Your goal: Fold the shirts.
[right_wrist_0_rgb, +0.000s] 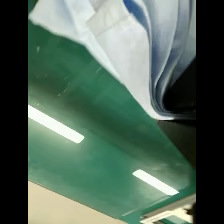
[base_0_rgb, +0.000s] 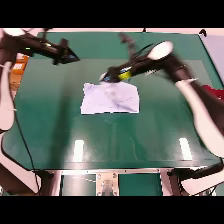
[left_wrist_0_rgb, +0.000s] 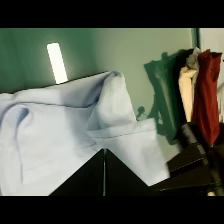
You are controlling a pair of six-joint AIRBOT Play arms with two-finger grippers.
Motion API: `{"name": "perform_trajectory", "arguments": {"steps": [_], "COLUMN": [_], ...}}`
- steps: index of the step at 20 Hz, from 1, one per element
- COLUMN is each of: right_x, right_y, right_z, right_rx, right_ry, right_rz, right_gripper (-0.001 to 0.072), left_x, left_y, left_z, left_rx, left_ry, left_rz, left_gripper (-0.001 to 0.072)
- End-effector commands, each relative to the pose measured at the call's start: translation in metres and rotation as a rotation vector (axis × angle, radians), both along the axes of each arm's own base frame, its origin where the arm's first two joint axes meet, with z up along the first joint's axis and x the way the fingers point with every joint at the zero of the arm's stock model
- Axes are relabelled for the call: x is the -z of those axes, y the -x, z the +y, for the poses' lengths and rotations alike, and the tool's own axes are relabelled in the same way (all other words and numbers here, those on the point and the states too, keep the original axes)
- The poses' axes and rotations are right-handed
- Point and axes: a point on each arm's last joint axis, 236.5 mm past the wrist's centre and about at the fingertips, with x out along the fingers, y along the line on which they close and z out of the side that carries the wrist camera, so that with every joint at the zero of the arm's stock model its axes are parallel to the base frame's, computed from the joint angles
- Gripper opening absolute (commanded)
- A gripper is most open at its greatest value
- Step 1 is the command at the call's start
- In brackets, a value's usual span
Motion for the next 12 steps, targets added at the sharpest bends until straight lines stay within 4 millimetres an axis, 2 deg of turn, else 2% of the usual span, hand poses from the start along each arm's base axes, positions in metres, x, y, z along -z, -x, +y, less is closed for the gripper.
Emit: {"name": "perform_trajectory", "arguments": {"steps": [1,2,3,4,6,8,10,12], "right_x": [0.076,0.087,0.085,0.073,0.042,0.019,0.021,0.043], "right_y": [-0.002,-0.001,-0.003,-0.012,-0.046,-0.078,-0.091,-0.086], "right_z": [0.093,0.102,0.1,0.085,0.022,-0.061,-0.143,-0.205], "right_rx": [0.117,0.111,0.092,0.064,0.106,0.215,0.316,0.383], "right_ry": [-0.045,-0.038,-0.031,-0.01,0.048,0.111,0.184,0.217], "right_rz": [-0.004,-0.003,-0.009,-0.028,-0.014,0.008,0.087,0.202], "right_gripper": [0.0432,0.0515,0.0514,0.0474,0.0462,0.0468,0.047,0.0495], "left_x": [-0.012,-0.011,-0.01,-0.009,-0.009,-0.009,-0.009,-0.009], "left_y": [0.001,0.0,0.0,0.0,-0.001,-0.001,-0.001,0.0], "left_z": [0.053,0.058,0.06,0.061,0.062,0.062,0.062,0.061], "left_rx": [-0.072,-0.082,-0.081,-0.072,-0.071,-0.069,-0.069,-0.068], "left_ry": [-0.014,-0.02,-0.027,-0.038,-0.04,-0.041,-0.041,-0.041], "left_rz": [-0.009,-0.008,-0.015,-0.026,-0.033,-0.034,-0.033,-0.031], "left_gripper": [0.0031,0.0031,0.0031,0.0031,0.0031,0.0031,0.0031,0.0031]}}
